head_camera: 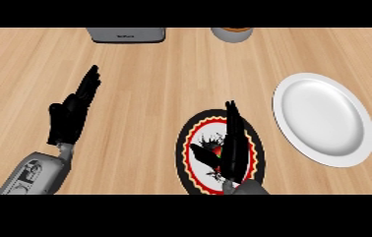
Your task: Pick the tomato from the plate and place it in the plate
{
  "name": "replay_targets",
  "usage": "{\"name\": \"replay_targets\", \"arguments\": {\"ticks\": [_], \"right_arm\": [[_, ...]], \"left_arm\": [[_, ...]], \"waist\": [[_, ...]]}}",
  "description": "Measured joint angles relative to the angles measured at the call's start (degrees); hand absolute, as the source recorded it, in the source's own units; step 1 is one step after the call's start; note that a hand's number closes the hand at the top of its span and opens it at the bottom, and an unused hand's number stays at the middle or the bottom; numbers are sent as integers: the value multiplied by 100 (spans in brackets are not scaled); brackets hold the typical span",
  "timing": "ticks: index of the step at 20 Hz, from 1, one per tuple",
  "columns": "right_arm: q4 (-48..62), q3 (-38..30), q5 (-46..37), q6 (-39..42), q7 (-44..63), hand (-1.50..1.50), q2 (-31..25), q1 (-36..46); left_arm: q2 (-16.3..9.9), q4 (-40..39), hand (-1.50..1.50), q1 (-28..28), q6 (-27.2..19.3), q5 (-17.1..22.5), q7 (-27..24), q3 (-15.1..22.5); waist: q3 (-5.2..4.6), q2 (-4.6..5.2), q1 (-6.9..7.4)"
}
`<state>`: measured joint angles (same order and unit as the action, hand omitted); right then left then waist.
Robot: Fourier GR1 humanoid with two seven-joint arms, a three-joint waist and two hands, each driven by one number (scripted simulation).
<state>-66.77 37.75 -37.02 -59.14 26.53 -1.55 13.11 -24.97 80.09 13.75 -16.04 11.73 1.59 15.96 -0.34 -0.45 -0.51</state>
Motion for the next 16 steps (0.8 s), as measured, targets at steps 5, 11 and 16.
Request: {"name": "replay_targets", "arguments": {"ticks": [5,11,16], "right_arm": [[-366,-142,-1559,500,1235,-150,103,-32],[-963,-18,-2201,2154,2857,-150,141,-114],[-1817,50,-2290,3581,3842,-150,126,36]], "left_arm": [[-73,45,0,-11,-30,12,124,-132],[-67,44,0,-37,-26,22,157,-179],[-50,-48,0,11,20,-2,109,-210]], "waist": [[-5,-57,-144],[-9,-70,-182],[1,-41,-141]]}}
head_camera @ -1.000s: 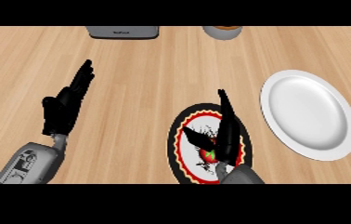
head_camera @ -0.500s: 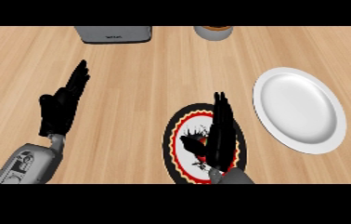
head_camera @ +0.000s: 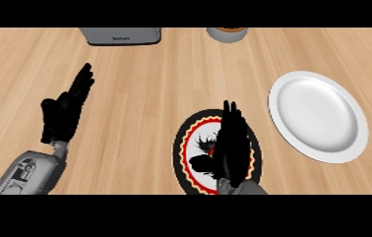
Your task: Pick the tomato from the plate and place it in the plate
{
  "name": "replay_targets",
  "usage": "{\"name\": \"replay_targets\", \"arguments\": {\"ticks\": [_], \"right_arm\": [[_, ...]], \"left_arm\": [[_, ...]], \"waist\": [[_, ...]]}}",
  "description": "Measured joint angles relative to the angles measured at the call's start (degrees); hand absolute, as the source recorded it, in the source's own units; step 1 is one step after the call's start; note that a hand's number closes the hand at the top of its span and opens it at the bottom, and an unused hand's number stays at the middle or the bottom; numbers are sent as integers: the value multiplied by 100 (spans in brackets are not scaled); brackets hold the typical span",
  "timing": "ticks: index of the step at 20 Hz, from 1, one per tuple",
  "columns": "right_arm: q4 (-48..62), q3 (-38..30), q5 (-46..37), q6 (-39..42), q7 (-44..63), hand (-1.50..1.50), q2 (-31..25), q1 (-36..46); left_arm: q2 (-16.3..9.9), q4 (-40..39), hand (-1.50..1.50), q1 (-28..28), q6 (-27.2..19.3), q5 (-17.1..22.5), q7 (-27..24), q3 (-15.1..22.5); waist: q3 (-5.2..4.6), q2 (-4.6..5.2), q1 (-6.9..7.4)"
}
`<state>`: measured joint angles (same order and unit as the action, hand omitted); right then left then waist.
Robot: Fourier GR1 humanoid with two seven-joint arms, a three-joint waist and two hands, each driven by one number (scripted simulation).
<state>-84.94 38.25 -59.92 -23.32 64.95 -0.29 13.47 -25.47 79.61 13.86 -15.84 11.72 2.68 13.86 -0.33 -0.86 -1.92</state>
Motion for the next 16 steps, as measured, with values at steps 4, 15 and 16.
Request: {"name": "replay_targets", "arguments": {"ticks": [4,15,16], "right_arm": [[-673,-32,65,743,409,-150,-21,-71],[-1038,-280,422,1717,480,-150,-47,-333],[-1039,-295,478,1791,486,-150,-48,-346]], "left_arm": [[50,-9,0,48,17,-42,-16,2],[163,-17,0,189,160,-108,31,-62],[204,-7,0,189,111,-156,63,-36]], "waist": [[11,21,38],[26,71,174],[28,73,178]]}}
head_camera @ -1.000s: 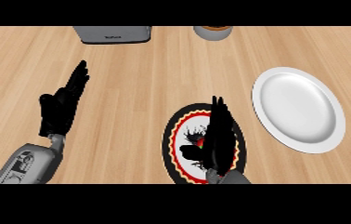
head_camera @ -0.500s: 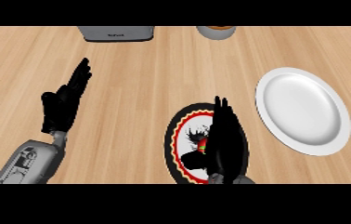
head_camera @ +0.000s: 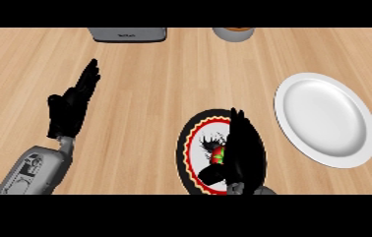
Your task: Pick the tomato from the plate and place it in the plate
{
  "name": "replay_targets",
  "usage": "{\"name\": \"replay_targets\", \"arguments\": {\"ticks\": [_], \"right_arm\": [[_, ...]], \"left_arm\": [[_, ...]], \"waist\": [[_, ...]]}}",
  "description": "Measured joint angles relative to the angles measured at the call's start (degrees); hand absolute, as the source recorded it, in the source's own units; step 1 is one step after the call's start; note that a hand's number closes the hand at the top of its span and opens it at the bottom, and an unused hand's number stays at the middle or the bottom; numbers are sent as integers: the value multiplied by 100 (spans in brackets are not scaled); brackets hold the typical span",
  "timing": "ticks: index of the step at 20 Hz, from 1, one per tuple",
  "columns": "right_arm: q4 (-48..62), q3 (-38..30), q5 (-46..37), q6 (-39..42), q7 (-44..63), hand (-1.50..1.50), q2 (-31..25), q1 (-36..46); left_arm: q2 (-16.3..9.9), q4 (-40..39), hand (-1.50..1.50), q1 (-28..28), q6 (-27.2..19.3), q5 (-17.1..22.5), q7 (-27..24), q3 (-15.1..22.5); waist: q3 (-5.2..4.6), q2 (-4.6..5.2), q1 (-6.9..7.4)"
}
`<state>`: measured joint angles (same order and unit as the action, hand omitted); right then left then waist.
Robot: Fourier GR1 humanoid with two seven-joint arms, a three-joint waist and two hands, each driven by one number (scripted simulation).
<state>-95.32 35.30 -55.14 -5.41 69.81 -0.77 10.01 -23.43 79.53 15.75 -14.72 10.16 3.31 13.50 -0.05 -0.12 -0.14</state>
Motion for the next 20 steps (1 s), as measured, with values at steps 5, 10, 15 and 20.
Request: {"name": "replay_targets", "arguments": {"ticks": [5,10,15,20], "right_arm": [[212,-95,185,227,-57,-150,-1,-50],[522,-232,357,260,-218,-150,1,-90],[918,-292,464,208,-291,-150,8,-101],[1221,-350,426,68,-493,150,20,-272]], "left_arm": [[46,88,0,31,72,-19,84,-43],[148,31,0,13,95,-120,41,-75],[146,176,0,-72,158,-215,110,-118],[228,-68,0,26,297,-285,-2,-274]], "waist": [[2,7,26],[3,12,27],[4,12,41],[4,14,16]]}}
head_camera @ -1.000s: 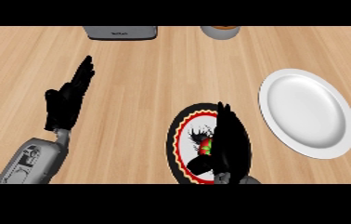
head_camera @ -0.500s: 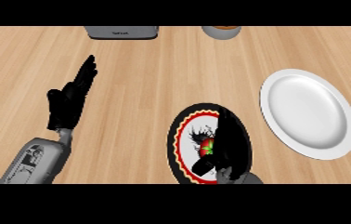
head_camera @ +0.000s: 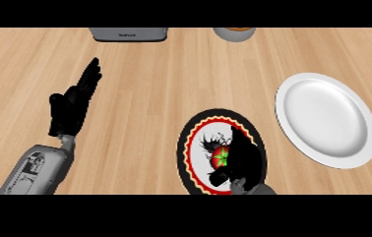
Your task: Pick the tomato from the plate and place it in the plate
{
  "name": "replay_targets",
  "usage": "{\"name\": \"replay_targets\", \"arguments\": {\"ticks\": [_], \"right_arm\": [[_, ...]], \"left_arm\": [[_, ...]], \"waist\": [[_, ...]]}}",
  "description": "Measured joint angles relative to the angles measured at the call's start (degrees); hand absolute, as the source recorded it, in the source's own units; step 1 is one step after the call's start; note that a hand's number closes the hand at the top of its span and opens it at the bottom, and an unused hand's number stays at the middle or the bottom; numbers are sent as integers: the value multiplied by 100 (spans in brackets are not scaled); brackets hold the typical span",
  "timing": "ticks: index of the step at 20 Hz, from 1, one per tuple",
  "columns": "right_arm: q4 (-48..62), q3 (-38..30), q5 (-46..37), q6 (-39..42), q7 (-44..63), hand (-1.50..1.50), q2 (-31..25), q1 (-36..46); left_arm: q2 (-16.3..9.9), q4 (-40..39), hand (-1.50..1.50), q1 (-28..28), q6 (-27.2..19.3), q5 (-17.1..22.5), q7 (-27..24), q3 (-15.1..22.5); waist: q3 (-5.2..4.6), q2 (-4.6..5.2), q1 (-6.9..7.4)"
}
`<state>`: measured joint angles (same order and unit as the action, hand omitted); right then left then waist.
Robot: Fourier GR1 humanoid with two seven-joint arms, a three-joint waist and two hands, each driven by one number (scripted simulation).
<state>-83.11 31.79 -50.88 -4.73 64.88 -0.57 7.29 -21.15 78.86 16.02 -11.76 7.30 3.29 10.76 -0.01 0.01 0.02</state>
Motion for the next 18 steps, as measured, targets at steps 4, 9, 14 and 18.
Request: {"name": "replay_targets", "arguments": {"ticks": [4,9,14,18], "right_arm": [[119,68,-289,-165,-80,150,8,18],[218,-29,-490,-266,-168,150,23,72],[18,-163,-865,-358,-272,150,-18,34],[-547,-716,-394,-329,-1354,150,-1369,-475]], "left_arm": [[113,-19,0,-20,35,-110,-3,-63],[164,175,0,-65,117,-223,200,-163],[261,157,0,-55,183,-296,230,-276],[227,253,0,-170,140,-308,269,-343]], "waist": [[-5,-12,-2],[-3,-16,5],[0,-12,-11],[11,-28,-156]]}}
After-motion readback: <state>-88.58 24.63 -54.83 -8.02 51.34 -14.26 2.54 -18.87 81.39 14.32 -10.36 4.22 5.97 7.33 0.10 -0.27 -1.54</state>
